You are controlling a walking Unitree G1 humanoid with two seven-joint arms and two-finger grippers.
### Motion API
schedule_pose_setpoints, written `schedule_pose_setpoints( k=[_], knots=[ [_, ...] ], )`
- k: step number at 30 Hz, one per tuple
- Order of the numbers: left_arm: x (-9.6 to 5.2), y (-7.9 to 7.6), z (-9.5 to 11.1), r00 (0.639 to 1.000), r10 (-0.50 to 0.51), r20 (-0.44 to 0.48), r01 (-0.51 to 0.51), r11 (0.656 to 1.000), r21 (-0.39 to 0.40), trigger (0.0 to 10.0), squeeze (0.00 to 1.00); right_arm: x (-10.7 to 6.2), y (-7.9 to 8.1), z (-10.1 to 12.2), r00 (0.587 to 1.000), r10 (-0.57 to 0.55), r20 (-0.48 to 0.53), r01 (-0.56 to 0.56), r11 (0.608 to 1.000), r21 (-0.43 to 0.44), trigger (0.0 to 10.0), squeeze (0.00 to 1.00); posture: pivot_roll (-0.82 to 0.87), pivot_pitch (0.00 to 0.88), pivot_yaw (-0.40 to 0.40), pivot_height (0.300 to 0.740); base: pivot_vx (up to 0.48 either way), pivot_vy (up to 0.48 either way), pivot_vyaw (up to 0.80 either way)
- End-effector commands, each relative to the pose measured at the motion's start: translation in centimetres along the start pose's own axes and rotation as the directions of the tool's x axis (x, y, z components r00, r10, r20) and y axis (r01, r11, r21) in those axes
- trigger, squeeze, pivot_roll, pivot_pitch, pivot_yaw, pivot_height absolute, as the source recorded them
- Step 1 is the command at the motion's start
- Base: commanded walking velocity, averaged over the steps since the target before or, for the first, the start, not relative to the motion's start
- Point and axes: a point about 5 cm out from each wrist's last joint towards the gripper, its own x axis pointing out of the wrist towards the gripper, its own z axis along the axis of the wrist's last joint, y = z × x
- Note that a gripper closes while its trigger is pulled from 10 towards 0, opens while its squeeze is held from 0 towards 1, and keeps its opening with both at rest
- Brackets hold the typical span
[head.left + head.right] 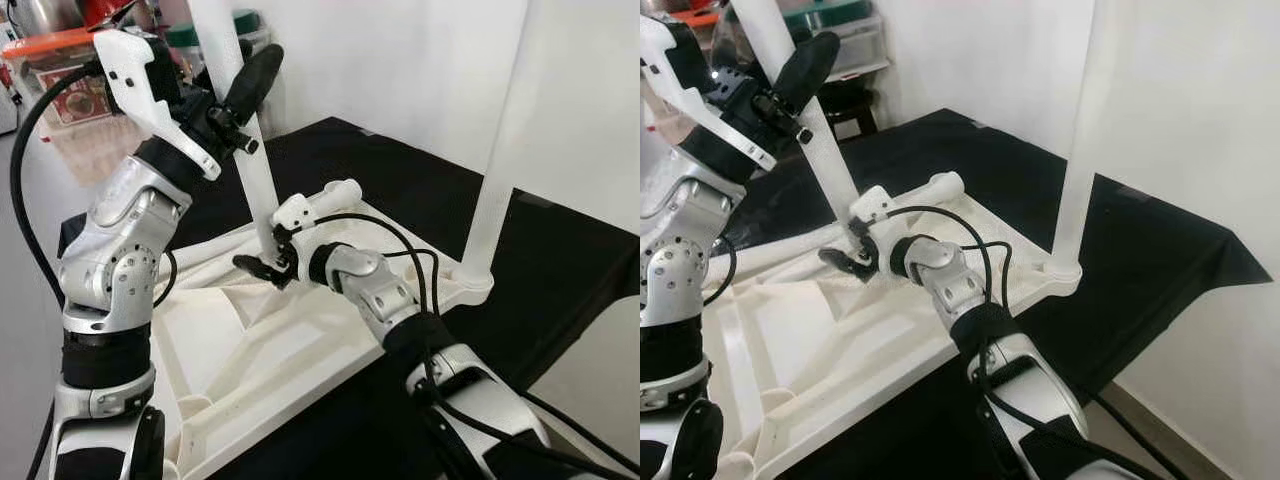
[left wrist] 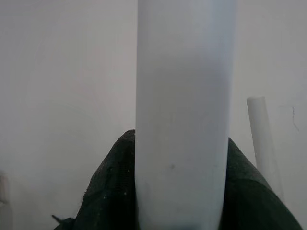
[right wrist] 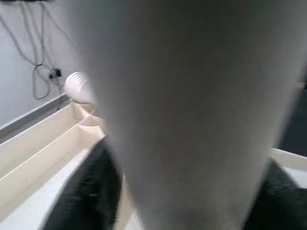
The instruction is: Building children table
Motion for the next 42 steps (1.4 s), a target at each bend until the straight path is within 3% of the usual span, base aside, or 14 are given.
schedule_pose_setpoints(
  k=[1,22,23,27,29,31,33,34,36,37,38,40,41,42],
  knots=[
    [0.6,-1.2,0.4,0.997,-0.074,0.032,0.075,0.997,-0.029,0.0,0.0,0.8,0.6,1.2,0.999,0.017,0.035,-0.016,1.0,-0.022,0.0,0.0,-0.05,0.0,0.086,0.74,0.0,0.0,0.0],
    [0.7,-0.3,1.4,0.997,-0.015,0.08,0.015,1.0,0.009,0.0,0.0,0.3,-0.7,1.0,0.998,-0.023,0.053,0.024,1.0,-0.011,0.0,0.0,-0.06,0.0,0.075,0.74,0.0,0.0,0.0],
    [-0.3,1.0,1.9,0.996,0.038,0.076,-0.042,0.998,0.045,10.0,1.0,-0.2,-1.6,1.7,0.994,-0.056,0.098,0.054,0.998,0.029,0.0,0.0,-0.07,0.0,0.077,0.74,0.0,0.0,0.0],
    [-0.7,1.5,2.2,0.996,0.053,0.072,-0.057,0.997,0.057,10.0,1.0,-0.4,-2.0,1.9,0.991,-0.07,0.117,0.065,0.997,0.047,0.0,0.0,-0.07,0.0,0.077,0.74,0.0,0.0,0.0],
    [-2.2,3.2,3.4,0.988,0.126,0.095,-0.133,0.988,0.076,10.0,1.0,-1.2,-3.4,2.7,0.977,-0.124,0.174,0.105,0.988,0.113,0.0,0.0,-0.07,0.0,0.078,0.74,0.0,0.0,0.0],
    [-2.2,3.2,3.4,0.988,0.126,0.095,-0.133,0.988,0.076,10.0,1.0,-1.2,-3.4,2.7,0.977,-0.124,0.174,0.105,0.988,0.113,0.0,0.0,-0.07,0.0,0.078,0.74,0.0,0.0,0.0],
    [-4.4,5.2,5.7,0.963,0.222,0.155,-0.237,0.968,0.085,10.0,1.0,-2.4,-5.2,3.4,0.95,-0.207,0.232,0.163,0.968,0.193,0.0,0.0,-0.07,0.0,0.081,0.74,0.0,0.0,0.0],
    [-4.4,5.2,5.7,0.963,0.222,0.155,-0.237,0.968,0.085,10.0,1.0,-2.4,-5.2,3.4,0.95,-0.207,0.232,0.163,0.968,0.193,0.0,0.0,-0.07,0.0,0.081,0.74,0.0,0.0,0.0],
    [-6.5,6.8,7.9,0.918,0.324,0.227,-0.348,0.935,0.071,10.0,1.0,-3.3,-6.5,3.9,0.924,-0.268,0.271,0.195,0.944,0.268,0.0,0.0,-0.06,0.0,0.077,0.74,0.0,0.0,0.0],
    [-6.5,6.8,7.9,0.918,0.324,0.227,-0.348,0.935,0.071,10.0,1.0,-3.3,-6.5,3.9,0.924,-0.268,0.271,0.195,0.944,0.268,0.0,0.0,-0.06,0.0,0.077,0.74,0.0,0.0,0.0],
    [-7.5,7.7,8.8,0.879,0.397,0.265,-0.424,0.904,0.051,10.0,1.0,-3.7,-6.9,4.2,0.911,-0.288,0.294,0.196,0.931,0.307,0.0,0.0,-0.05,0.0,0.076,0.74,0.0,0.0,0.0],
    [-7.5,7.7,8.8,0.879,0.397,0.265,-0.424,0.904,0.051,10.0,1.0,-3.7,-6.9,4.2,0.911,-0.288,0.294,0.196,0.931,0.307,0.0,0.0,-0.05,0.0,0.076,0.74,0.0,0.0,0.0],
    [-8.8,8.8,8.5,0.816,0.515,0.263,-0.539,0.842,0.021,10.0,1.0,-4.1,-7.1,4.4,0.901,-0.297,0.316,0.186,0.923,0.336,0.0,0.0,-0.05,0.0,0.074,0.74,0.0,0.0,0.0],
    [-8.8,8.8,8.5,0.816,0.515,0.263,-0.539,0.842,0.021,10.0,1.0,-4.1,-7.1,4.4,0.901,-0.297,0.316,0.186,0.923,0.336,0.0,0.0,-0.05,0.0,0.074,0.74,0.0,0.0,0.0]
  ],
)
